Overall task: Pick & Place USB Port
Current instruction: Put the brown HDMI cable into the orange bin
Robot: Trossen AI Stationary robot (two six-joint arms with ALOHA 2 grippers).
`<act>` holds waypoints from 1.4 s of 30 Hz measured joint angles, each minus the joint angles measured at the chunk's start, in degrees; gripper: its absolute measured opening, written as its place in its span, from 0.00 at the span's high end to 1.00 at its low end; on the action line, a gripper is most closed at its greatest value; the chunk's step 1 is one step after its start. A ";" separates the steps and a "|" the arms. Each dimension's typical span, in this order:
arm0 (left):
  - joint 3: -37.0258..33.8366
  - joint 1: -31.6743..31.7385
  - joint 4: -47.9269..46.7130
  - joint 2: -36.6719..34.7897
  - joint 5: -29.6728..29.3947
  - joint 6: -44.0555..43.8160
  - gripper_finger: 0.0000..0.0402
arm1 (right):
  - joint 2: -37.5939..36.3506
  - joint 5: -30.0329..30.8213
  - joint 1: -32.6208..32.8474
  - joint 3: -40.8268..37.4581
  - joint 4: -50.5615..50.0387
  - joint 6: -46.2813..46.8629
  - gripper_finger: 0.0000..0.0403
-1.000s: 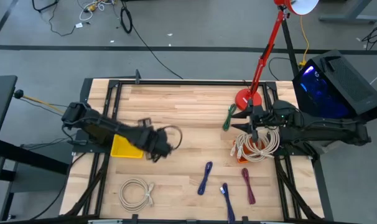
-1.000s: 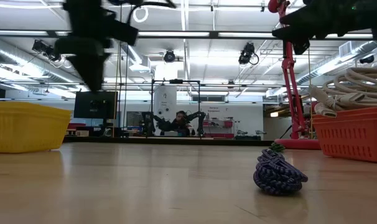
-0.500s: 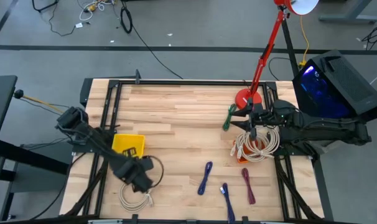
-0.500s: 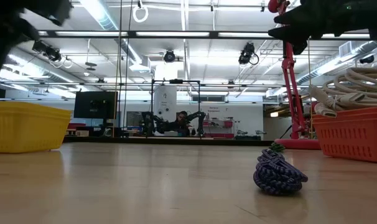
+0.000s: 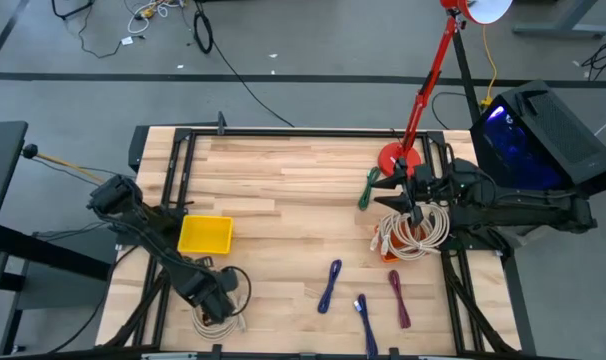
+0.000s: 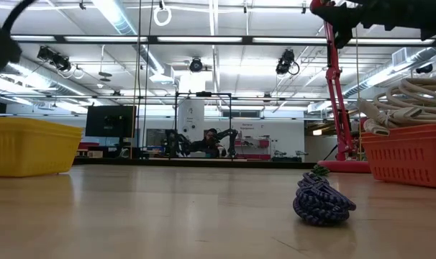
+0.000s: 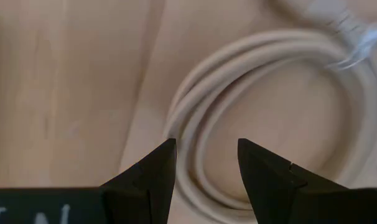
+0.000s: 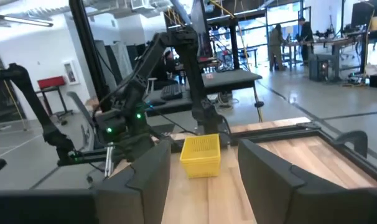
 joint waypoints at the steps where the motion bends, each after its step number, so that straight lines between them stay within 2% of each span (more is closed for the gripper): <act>1: -0.33 0.17 -0.56 0.00 0.60 0.64 0.56 | 0.08 0.00 0.00 0.00 0.00 0.21 0.53; 8: -0.59 0.35 -0.96 -0.02 -1.69 12.81 0.56 | 0.59 -1.50 0.00 0.00 -1.16 0.92 0.53; 13: -0.52 1.85 -1.07 -0.02 -1.76 14.31 0.56 | 0.59 -1.47 0.00 0.00 -3.42 -0.82 0.53; 17: -0.48 2.62 -0.70 0.55 -5.07 15.64 0.56 | 0.74 -1.46 -0.02 0.00 -3.65 -2.15 0.53; 20: -1.73 2.92 3.06 2.29 -5.95 17.29 0.56 | 0.74 -1.51 0.00 0.02 -4.17 -2.53 0.53; 23: -3.93 3.33 8.65 4.27 -3.33 18.91 0.58 | 0.83 -1.47 -0.02 0.01 -5.67 -2.96 0.53; 25: -3.88 3.71 8.33 5.21 -2.52 18.51 0.64 | 0.94 -1.48 -0.01 0.00 -5.89 -3.37 0.53; 29: -3.81 5.21 7.52 5.17 -1.18 17.14 0.92 | 0.96 -1.40 -0.02 0.00 -6.19 -3.63 0.53; 30: -3.88 5.60 7.49 4.73 -1.40 16.78 0.94 | 0.96 -1.40 0.00 0.00 -6.19 -3.67 0.53; 35: -1.28 6.45 5.47 3.87 -6.50 15.50 0.94 | 1.03 -0.97 0.00 0.00 -6.47 -4.69 0.53; 39: 4.76 6.93 -2.57 4.04 -17.00 13.78 0.94 | 1.38 1.49 -0.02 0.00 -7.86 -4.90 0.53; 42: 11.25 6.40 -12.10 3.95 -22.85 12.09 0.94 | 1.57 2.14 -0.02 0.02 -10.06 -4.88 0.53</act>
